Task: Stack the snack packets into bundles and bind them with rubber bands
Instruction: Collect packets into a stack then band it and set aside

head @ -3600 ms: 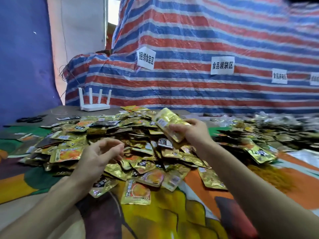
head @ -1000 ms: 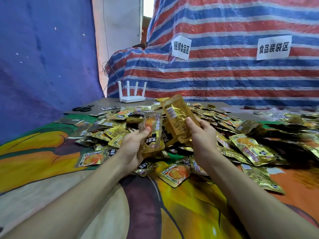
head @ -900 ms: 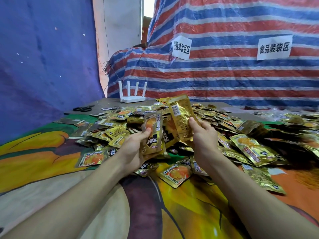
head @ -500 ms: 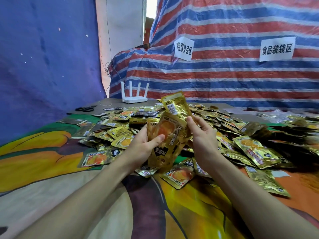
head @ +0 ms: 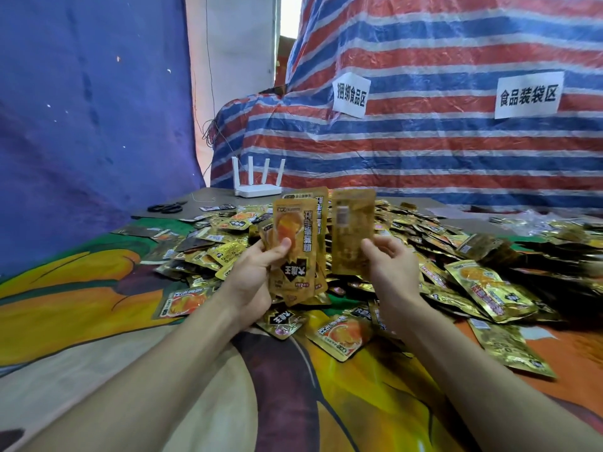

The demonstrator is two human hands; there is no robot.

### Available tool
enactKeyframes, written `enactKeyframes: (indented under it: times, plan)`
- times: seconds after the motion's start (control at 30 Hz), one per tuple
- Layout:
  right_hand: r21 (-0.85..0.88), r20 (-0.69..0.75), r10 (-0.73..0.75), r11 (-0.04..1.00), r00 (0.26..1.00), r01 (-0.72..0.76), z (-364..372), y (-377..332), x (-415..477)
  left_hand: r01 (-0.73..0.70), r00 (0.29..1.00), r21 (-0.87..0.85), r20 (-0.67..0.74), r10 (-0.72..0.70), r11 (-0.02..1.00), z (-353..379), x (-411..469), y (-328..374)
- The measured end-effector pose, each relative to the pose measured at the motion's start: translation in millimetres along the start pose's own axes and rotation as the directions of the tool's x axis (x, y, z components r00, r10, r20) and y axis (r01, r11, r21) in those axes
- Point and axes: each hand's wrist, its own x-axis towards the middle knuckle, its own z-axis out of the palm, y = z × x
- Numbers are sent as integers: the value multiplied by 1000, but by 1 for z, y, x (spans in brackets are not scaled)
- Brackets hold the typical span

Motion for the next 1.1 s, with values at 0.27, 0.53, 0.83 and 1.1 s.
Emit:
enactKeyframes:
  times: [0.27, 0.53, 0.83, 1.1]
  plan:
    - [-17, 535, -9, 1000, 845, 22, 19, -3, -23, -46, 995, 194, -81, 63, 980, 11, 2, -13]
    - [58, 377, -20, 998, 926, -2, 26, 2, -28, -270, 953, 354, 231, 196, 895, 15, -12, -4]
    - [312, 427, 144, 903, 893, -295, 40, 6, -34, -364, 895, 353, 388, 219, 862, 8, -17, -7]
    - [-279, 395, 35, 957, 918, 84, 10, -19, -13, -318, 938, 325, 244, 246, 891, 4, -14, -18]
